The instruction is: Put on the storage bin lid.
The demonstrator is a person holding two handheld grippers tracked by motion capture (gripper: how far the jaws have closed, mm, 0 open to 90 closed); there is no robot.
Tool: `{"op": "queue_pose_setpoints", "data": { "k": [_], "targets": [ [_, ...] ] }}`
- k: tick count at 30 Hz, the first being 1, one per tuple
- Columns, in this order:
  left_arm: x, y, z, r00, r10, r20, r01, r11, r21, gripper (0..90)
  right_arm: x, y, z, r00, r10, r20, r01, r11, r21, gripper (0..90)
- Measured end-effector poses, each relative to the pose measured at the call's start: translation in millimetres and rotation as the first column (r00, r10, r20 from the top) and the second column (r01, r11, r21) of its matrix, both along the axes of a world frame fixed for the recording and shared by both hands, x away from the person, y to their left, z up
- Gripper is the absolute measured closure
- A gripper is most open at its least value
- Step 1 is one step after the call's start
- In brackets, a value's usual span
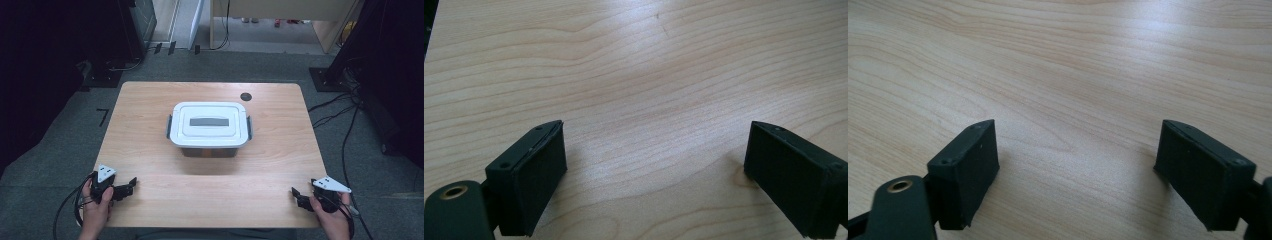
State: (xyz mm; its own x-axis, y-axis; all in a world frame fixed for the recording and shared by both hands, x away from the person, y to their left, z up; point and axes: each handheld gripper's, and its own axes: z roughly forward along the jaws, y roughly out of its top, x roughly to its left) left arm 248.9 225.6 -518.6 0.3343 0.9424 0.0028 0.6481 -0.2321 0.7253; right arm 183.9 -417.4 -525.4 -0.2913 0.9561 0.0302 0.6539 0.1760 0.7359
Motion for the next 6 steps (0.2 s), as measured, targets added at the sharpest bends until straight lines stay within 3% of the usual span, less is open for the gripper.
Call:
{"op": "queue_pose_setpoints", "data": {
  "k": [6],
  "targets": [
    [0.0, 0.0, 0.0, 1.0, 0.0, 0.0, 0.0, 1.0, 0.0, 9.8, 0.9, 0.6, -0.1, 1.0, 0.0, -0.005, 0.0, 1.0, -0.002, 13.6]
  ]
}}
